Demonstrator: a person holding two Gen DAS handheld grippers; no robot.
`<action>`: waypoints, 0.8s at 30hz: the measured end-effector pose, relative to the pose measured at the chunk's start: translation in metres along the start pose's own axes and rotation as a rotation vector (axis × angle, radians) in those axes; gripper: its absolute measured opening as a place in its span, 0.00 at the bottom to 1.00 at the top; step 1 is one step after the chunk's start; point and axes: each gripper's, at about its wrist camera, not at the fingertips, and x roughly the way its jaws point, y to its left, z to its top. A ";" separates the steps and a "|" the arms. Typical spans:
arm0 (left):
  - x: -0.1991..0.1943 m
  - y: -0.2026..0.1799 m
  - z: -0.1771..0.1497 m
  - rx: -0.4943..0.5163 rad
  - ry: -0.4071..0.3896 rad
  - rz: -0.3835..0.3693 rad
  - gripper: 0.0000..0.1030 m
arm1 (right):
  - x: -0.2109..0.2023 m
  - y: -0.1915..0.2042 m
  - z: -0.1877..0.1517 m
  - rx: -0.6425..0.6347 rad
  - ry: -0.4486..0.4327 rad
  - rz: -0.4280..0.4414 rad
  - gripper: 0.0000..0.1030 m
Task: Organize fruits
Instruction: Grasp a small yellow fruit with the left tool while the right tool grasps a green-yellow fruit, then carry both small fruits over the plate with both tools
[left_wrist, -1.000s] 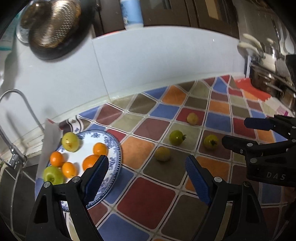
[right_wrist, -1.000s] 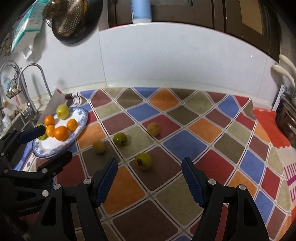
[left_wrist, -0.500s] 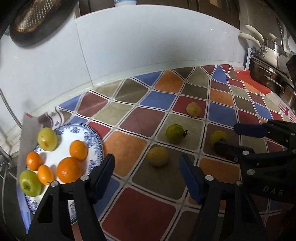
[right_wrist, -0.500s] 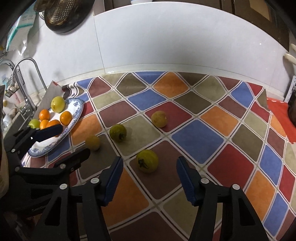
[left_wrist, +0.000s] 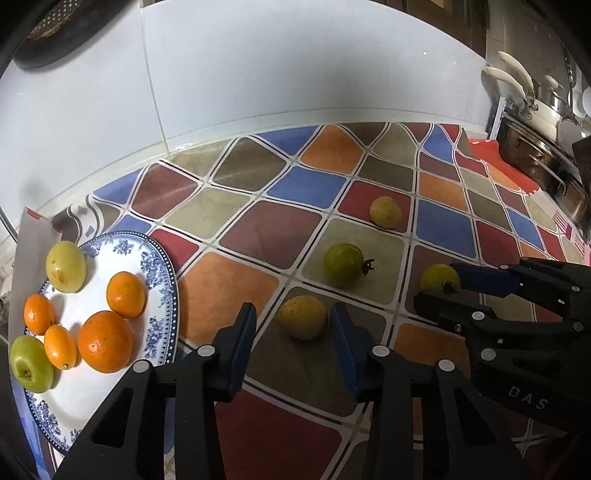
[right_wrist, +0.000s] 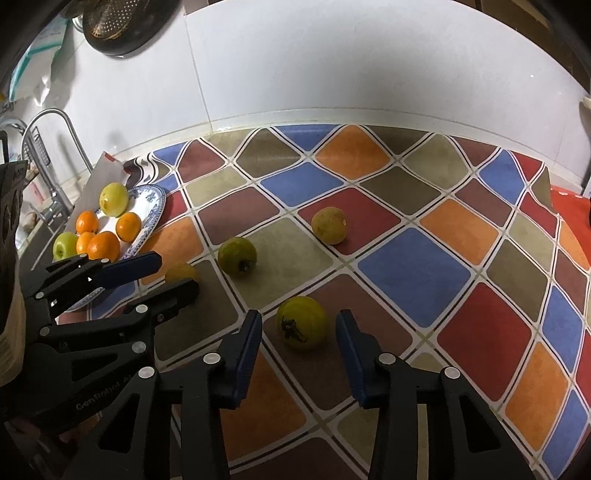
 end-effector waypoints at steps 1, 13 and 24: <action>0.001 0.000 0.000 0.001 0.005 -0.009 0.34 | 0.001 0.000 0.000 0.000 0.004 -0.001 0.36; -0.012 -0.002 0.000 0.003 -0.019 0.000 0.28 | -0.006 0.001 -0.001 -0.010 -0.017 -0.002 0.29; -0.049 0.003 -0.002 -0.041 -0.075 0.023 0.28 | -0.033 0.013 0.004 -0.031 -0.067 0.016 0.29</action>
